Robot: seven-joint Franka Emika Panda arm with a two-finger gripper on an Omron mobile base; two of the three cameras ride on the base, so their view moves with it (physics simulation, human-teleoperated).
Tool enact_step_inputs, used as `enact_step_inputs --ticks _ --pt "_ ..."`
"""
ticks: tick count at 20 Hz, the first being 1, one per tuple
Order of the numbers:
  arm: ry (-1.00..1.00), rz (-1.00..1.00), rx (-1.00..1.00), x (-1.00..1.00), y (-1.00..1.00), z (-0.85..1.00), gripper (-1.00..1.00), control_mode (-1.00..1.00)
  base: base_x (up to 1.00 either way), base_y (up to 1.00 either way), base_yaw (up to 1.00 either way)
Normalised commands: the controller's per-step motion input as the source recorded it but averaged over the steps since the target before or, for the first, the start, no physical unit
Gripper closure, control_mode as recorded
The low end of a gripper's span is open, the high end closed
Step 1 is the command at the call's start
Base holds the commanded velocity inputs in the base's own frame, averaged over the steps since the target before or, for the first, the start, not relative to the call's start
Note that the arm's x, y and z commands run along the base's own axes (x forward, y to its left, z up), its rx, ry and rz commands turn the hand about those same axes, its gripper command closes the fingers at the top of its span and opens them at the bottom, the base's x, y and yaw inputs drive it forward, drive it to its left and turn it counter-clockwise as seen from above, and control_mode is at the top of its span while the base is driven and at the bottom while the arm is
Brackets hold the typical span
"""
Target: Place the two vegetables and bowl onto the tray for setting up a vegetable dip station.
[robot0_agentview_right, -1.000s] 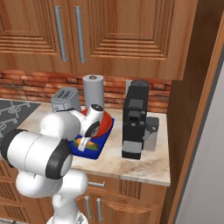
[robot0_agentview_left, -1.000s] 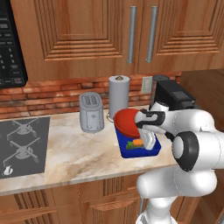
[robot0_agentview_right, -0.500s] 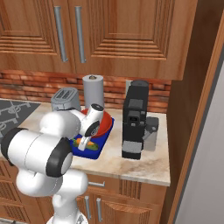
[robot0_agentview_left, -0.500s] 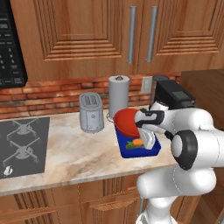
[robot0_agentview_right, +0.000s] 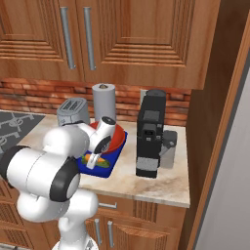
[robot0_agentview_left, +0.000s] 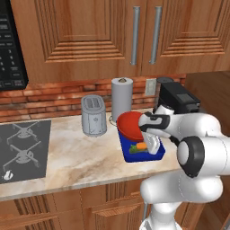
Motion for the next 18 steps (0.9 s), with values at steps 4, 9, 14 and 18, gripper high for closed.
enact_step_inputs --ticks 4,9,14,18 --pt "-0.02 0.0 0.02 -0.16 0.01 -0.04 1.0 -1.0 0.0 0.0 0.0" --pt "0.0 0.0 0.03 -0.2 0.03 0.0 1.0 -1.0 0.0 0.0 0.0" --pt "0.0 0.0 0.03 -0.15 0.1 -0.03 1.0 -1.0 0.0 0.0 0.0" --pt "0.08 0.0 0.03 -0.02 0.12 -0.09 1.0 -1.0 0.0 0.0 0.0"
